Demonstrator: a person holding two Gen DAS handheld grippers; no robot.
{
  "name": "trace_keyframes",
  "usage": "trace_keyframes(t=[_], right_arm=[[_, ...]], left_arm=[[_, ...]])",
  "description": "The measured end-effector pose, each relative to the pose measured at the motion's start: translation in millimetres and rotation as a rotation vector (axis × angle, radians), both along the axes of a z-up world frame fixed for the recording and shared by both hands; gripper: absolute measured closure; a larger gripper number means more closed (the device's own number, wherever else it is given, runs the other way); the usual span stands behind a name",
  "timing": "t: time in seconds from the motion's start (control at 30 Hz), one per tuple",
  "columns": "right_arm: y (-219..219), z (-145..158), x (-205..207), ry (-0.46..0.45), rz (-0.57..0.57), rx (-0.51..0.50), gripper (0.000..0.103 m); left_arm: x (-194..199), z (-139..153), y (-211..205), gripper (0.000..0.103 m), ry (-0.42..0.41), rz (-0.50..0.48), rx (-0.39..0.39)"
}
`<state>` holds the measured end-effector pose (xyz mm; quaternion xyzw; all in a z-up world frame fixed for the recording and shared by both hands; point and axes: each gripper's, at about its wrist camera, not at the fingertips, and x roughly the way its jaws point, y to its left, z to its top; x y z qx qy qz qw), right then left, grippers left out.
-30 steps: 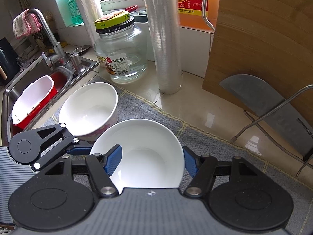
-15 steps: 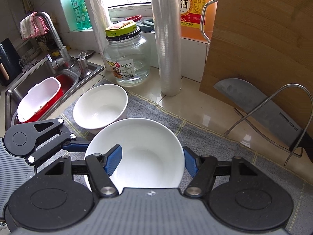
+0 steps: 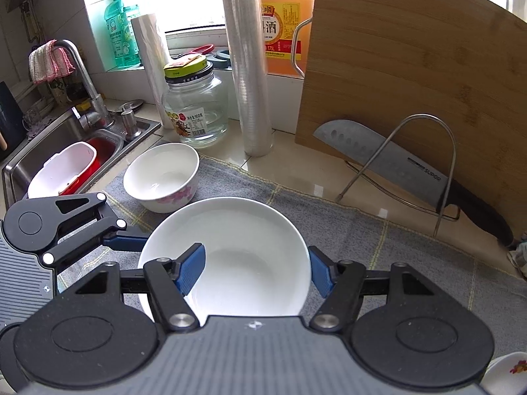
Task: Organize plates and bowls
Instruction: 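Lower the white bowl into the pink-flower bowl with the right tool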
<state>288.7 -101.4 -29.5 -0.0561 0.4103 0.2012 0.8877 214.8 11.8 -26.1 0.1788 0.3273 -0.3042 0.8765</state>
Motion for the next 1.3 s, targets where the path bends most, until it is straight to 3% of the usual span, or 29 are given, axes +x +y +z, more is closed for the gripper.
trace_keyframes(t=[0.57,0.93,1.3], right_arm=[[-54.8,-6.7,-66.0,0.022,-0.141,-0.015,0.031],[-65.6,-22.4,-80.2,0.061,-0.164,-0.01,0.031],[-69.9,-32.3,-81.4,0.073,-0.183,0.008,0.031]], left_arm=[[-38.5,-8.4,-45.3,0.022,0.056,-0.148,-0.013],[-49.8,-22.6,-58.7,0.022,0.076,-0.168,0.028],[-44.5,-22.4,-59.8,0.02,0.113,-0.174,0.022]])
